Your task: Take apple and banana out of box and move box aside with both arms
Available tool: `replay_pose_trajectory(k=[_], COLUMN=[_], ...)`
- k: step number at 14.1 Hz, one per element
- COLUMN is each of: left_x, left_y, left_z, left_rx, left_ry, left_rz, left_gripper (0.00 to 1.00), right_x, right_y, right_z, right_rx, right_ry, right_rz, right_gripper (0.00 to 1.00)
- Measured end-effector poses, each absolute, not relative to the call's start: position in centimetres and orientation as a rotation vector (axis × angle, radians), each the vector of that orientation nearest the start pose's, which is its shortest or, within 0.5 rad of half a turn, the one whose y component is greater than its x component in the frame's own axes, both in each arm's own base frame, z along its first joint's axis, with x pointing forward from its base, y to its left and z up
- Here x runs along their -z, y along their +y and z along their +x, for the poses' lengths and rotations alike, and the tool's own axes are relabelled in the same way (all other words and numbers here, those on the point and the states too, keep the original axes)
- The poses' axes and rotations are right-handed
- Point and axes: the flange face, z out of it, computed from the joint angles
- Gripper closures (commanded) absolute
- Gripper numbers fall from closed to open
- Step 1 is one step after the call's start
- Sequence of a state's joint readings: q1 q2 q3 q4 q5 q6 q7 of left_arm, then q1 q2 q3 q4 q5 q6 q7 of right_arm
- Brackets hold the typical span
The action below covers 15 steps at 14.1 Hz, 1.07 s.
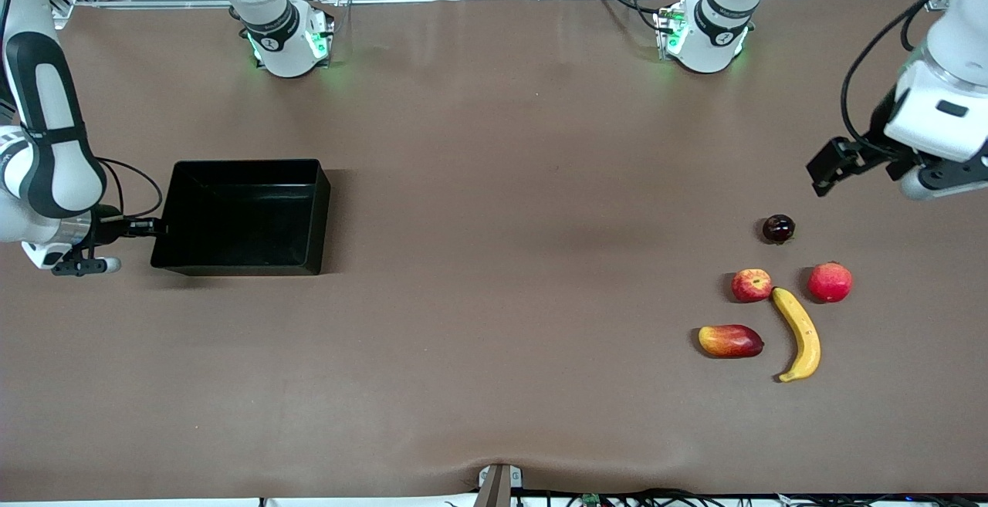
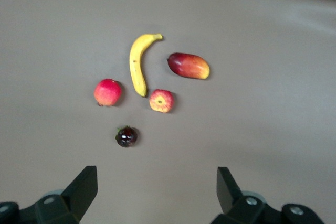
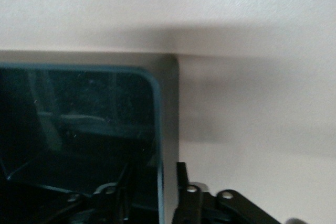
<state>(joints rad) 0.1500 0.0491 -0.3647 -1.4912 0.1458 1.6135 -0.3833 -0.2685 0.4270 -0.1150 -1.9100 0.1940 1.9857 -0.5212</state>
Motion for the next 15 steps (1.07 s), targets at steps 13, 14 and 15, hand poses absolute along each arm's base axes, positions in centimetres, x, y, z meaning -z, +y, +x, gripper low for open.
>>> replay_pose_trajectory(k=[13, 14, 15], left_x=[-64.7, -64.7, -64.7], left_y=[-7.6, -7.6, -7.5], left_z=[52.0, 52.0, 52.0], left_rx=[0.053, 0.053, 0.053], left_ry=[-0.174, -0.174, -0.174], left_rz=[-3.058, -3.058, -3.058], left_gripper=[0.0, 0.0, 0.0], right_x=[-44.5, -46.1, -47.7], right_y=[-22.3, -22.0, -21.7], right_z=[63.4, 63.8, 64.0], right_rx=[-0.353, -0.325, -0.295], right_ry=[-0.239, -0.251, -0.261], right_rz=[-2.986, -2.995, -3.006], right_gripper=[0.0, 0.0, 0.0])
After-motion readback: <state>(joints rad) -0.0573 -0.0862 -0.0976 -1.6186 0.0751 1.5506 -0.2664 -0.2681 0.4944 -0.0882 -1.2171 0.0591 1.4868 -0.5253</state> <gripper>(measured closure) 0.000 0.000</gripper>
